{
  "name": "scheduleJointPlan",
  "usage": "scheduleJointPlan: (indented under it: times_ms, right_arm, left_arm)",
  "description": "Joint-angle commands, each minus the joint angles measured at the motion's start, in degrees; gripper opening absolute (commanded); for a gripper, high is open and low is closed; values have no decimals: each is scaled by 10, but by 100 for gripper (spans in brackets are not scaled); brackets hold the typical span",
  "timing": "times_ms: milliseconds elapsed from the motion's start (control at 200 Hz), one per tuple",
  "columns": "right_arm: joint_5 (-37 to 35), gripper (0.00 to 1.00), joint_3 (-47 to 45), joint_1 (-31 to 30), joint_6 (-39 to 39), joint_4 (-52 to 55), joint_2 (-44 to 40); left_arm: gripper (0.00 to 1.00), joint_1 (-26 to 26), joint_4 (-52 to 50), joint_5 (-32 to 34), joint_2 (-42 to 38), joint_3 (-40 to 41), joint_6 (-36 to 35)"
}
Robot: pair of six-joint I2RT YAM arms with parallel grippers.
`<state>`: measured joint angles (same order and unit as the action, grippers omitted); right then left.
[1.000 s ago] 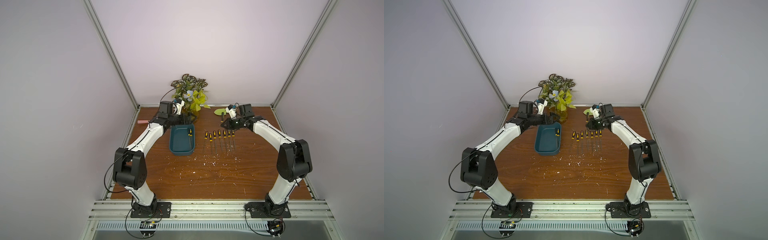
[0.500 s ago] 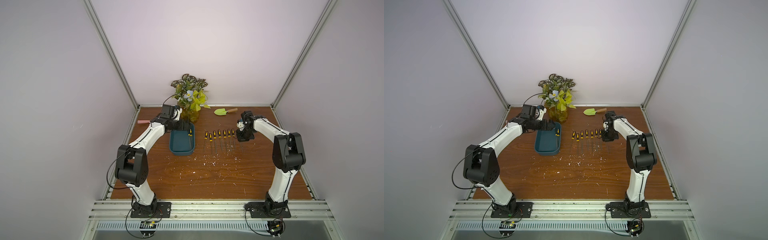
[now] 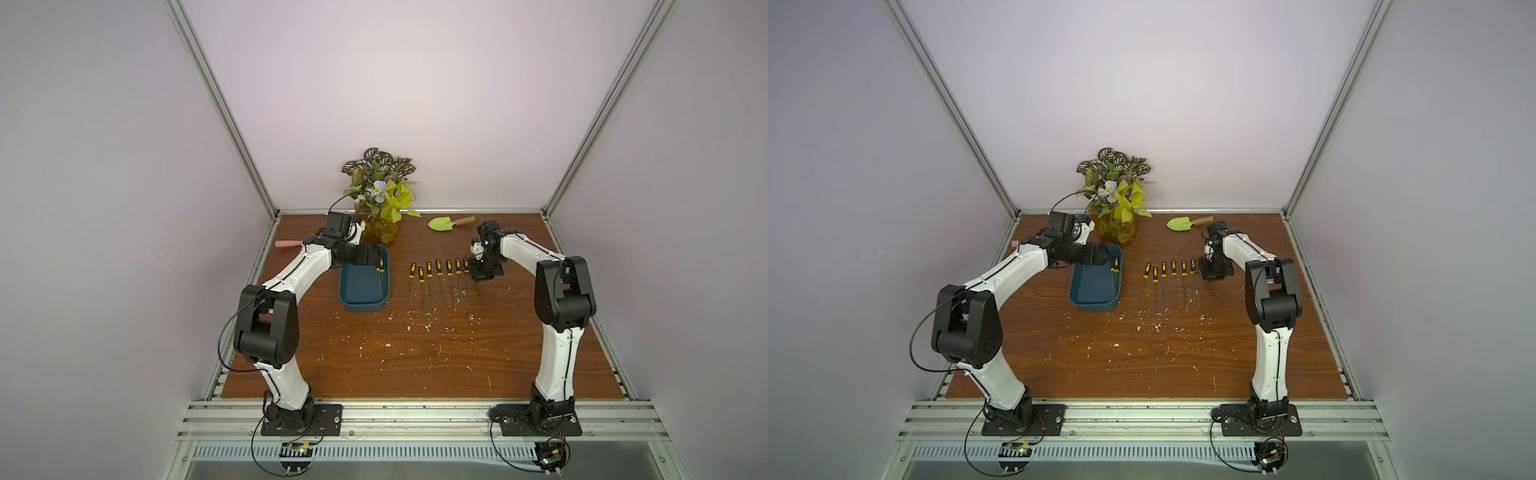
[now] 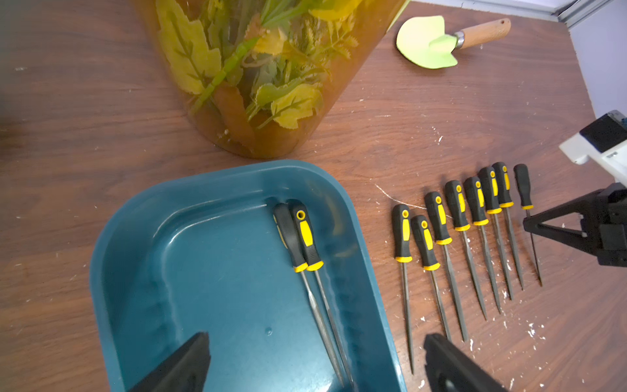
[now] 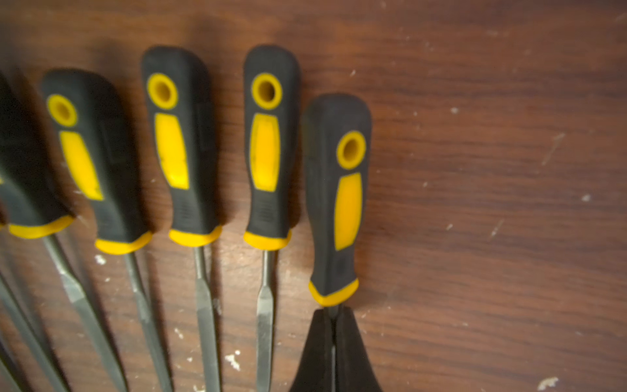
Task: Take the file tool out of the storage box
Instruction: Place the file tool at the center of the board.
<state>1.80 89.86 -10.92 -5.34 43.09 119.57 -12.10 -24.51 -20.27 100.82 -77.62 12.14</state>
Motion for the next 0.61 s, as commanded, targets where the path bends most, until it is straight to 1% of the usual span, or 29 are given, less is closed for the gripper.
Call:
scheduleJointPlan:
  times_ms: [0, 165, 245, 345, 601]
  right_arm:
    - [0, 0, 19, 9, -7, -7, 5]
    - [2, 0, 20, 14, -16, -9, 6]
    - [5, 10, 20, 14, -17, -11, 3]
    - [6, 17, 21, 15, -17, -12, 0]
    - [13, 20, 30, 15, -20, -4, -23]
  left_arm:
    - [100, 6, -17, 6, 11, -6, -8]
    - [100, 5, -25, 11, 17, -10, -6]
    - [100, 6, -26, 11, 20, -11, -5]
    - [100, 6, -27, 10, 22, -10, -5]
    - [100, 6, -32, 15, 26, -9, 2]
